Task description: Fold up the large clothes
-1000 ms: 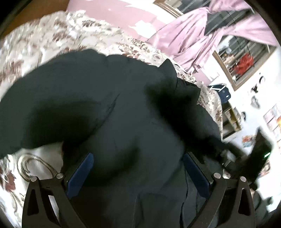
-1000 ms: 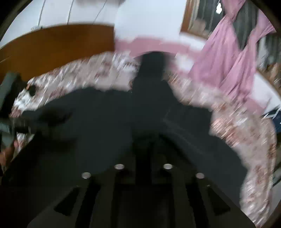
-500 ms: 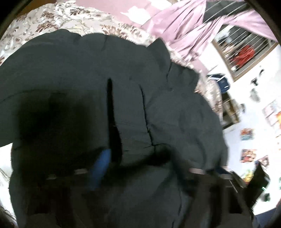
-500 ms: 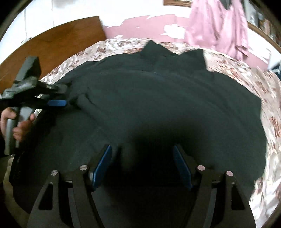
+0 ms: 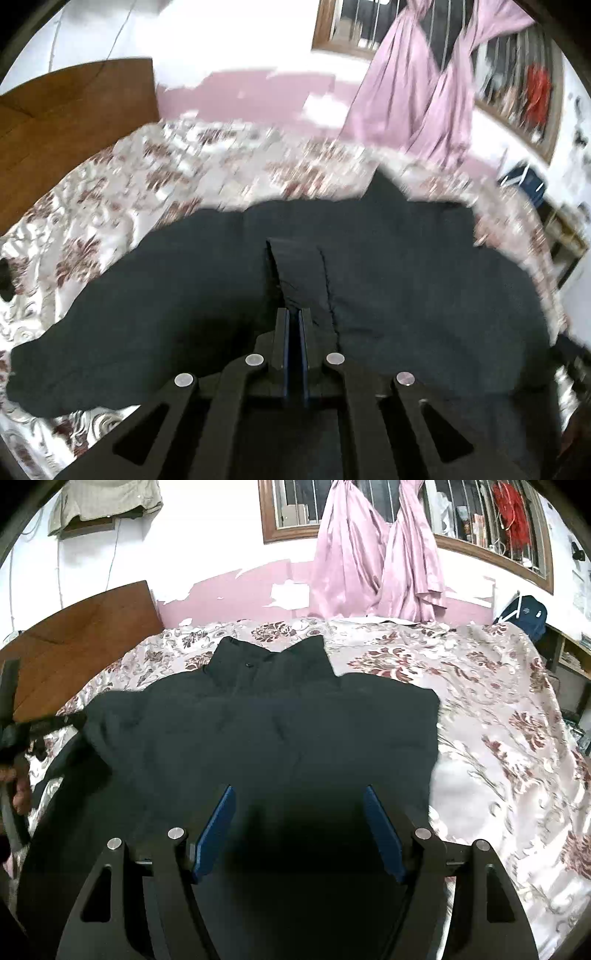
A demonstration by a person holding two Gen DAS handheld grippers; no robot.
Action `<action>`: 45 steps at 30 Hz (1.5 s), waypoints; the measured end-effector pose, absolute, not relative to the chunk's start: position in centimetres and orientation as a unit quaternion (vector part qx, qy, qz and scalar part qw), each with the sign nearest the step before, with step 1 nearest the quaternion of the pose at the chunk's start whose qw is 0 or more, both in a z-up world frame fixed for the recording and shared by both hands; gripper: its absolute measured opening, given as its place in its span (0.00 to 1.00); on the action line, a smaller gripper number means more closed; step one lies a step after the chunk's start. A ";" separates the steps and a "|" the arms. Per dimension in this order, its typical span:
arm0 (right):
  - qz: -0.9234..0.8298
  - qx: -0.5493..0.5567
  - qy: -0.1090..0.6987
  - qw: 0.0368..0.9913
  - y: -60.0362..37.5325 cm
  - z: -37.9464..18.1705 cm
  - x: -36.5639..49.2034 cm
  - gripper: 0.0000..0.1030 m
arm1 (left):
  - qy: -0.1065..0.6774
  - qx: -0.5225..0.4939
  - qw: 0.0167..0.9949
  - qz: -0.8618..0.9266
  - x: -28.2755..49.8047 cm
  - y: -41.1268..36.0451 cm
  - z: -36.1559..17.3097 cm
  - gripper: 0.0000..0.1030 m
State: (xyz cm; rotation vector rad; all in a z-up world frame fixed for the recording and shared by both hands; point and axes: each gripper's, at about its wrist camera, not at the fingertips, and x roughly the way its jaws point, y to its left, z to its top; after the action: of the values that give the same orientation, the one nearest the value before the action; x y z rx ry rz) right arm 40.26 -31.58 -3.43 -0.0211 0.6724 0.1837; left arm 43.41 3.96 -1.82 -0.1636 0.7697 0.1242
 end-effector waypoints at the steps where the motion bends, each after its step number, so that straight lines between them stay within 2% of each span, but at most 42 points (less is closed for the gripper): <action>1: 0.093 -0.011 0.336 0.937 -30.5 -3.7 41.7 0.64 | 0.389 -0.072 0.916 0.067 43.8 4.2 -2.9 0.05; 8: 0.122 0.005 0.396 0.910 -23.6 -8.5 48.6 0.65 | 0.407 -0.068 0.908 0.066 43.0 5.3 -6.2 0.06; 10: 0.113 -0.020 0.408 0.906 -22.0 -9.9 49.5 0.71 | 0.405 -0.069 0.910 0.060 42.8 5.3 -6.1 0.09; 14: 0.096 -0.042 0.401 0.910 -21.1 -11.8 49.5 0.75 | 0.394 -0.110 0.912 0.036 42.2 6.6 -6.4 0.13; 17: 0.088 -0.055 0.381 0.919 -20.7 -12.3 48.8 0.77 | 0.392 -0.132 0.910 0.029 41.4 7.4 -6.4 0.32; 19: 0.081 -0.057 0.370 0.924 -20.7 -12.4 48.5 0.80 | 0.391 -0.150 0.908 0.014 40.6 7.9 -6.4 0.60; 22: 0.077 -0.052 0.358 0.929 -20.8 -12.2 48.0 0.85 | 0.386 -0.172 0.906 -0.010 38.9 8.7 -6.2 0.78; 24: 0.075 -0.048 0.355 0.931 -21.1 -12.1 47.9 0.88 | 0.387 -0.176 0.905 -0.007 37.7 9.4 -6.0 0.83; 31: 0.054 -0.040 0.359 0.931 -21.7 -11.4 47.4 0.95 | 0.421 -0.256 0.869 0.052 34.1 15.9 -6.6 0.88; 35: 0.046 -0.029 0.346 0.937 -21.4 -10.1 46.8 0.96 | 0.440 -0.316 0.836 0.079 32.1 20.4 -7.5 0.88; 39: 0.063 -0.038 0.307 0.949 -20.0 -8.3 45.9 0.98 | 0.433 -0.346 0.823 0.127 29.8 24.1 -8.1 0.91; 45: 0.086 -0.092 0.296 0.947 -17.1 -8.2 46.5 0.98 | 0.411 -0.443 0.773 0.191 27.1 29.7 -10.8 0.93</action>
State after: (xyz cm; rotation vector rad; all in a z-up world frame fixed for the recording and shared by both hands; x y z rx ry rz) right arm 46.52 -17.10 -8.20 -0.1871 0.6022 0.1758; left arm 27.07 29.65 -10.81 -0.9603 0.8908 0.4136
